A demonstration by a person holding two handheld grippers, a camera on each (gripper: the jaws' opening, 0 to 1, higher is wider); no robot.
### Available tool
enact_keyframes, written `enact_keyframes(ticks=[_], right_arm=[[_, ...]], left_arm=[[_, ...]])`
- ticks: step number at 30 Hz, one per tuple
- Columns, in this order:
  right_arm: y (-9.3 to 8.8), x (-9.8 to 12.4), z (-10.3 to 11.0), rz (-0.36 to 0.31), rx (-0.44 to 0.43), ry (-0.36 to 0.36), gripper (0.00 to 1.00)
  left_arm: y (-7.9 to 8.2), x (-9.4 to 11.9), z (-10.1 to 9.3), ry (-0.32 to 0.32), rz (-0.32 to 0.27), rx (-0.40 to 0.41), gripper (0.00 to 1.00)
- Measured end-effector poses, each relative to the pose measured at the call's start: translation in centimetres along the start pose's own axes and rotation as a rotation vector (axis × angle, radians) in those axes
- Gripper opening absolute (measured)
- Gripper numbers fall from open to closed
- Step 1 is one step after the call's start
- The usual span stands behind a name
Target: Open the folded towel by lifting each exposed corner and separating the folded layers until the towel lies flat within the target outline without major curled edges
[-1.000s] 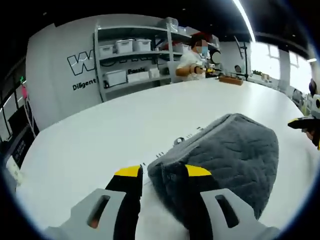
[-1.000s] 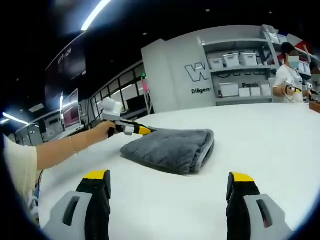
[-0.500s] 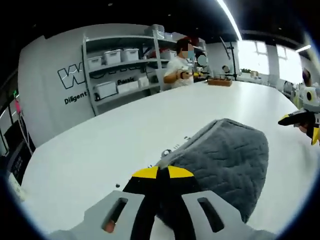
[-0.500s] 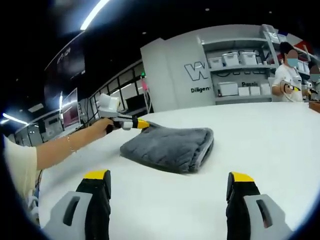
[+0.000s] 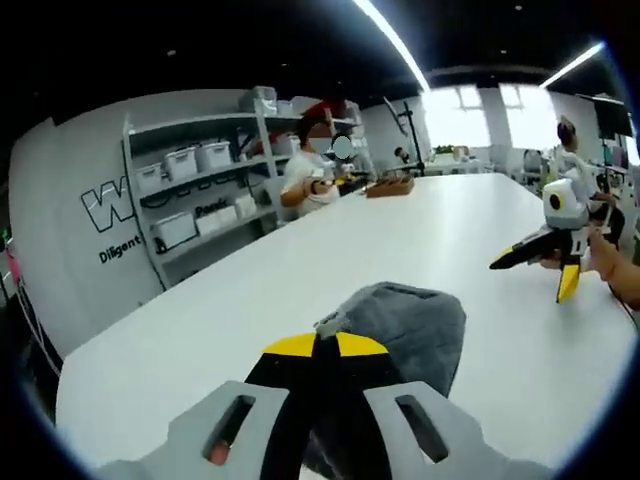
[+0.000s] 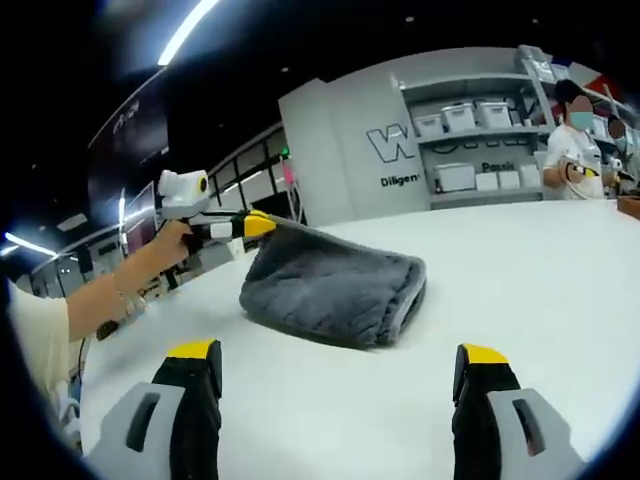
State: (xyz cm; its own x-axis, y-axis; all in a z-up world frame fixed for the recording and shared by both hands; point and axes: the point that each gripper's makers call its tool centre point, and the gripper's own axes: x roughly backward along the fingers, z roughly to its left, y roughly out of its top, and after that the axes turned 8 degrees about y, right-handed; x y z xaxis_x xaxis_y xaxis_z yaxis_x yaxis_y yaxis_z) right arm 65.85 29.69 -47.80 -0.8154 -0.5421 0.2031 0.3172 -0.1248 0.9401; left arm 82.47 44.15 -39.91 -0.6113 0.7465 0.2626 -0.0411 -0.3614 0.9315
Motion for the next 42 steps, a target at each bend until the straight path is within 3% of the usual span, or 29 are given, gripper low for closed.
enact_keyframes(ticks=[14,16,18,25,32,42], right_arm=[[-0.2,0.0,-0.2,0.006,-0.004,0.002,0.98],[-0.1,0.0,-0.3,0.004,-0.006,0.001,0.98],[-0.1,0.1,-0.3,0.003,-0.006,-0.002,0.98],[0.1,0.0,0.0,0.001,0.015,0.002,0.99],[-0.4,-0.1,0.1,0.054,0.077,-0.013,0.99],[-0.1,0.1,1.0,0.070,0.132,0.015,0.99]], left_arm=[[1.2,4.7,-3.5,-0.086,-0.050,0.016,0.03],[0.9,5.3,-4.1,-0.104,-0.040,0.019,0.03],[0.3,5.9,-4.4,-0.095,-0.017,-0.031,0.03],[0.0,7.7,-5.7,-0.113,-0.028,-0.012,0.03],[-0.9,9.2,-8.4,-0.131,-0.024,-0.052,0.03],[-2.8,11.6,-11.2,-0.181,-0.030,0.065,0.04]])
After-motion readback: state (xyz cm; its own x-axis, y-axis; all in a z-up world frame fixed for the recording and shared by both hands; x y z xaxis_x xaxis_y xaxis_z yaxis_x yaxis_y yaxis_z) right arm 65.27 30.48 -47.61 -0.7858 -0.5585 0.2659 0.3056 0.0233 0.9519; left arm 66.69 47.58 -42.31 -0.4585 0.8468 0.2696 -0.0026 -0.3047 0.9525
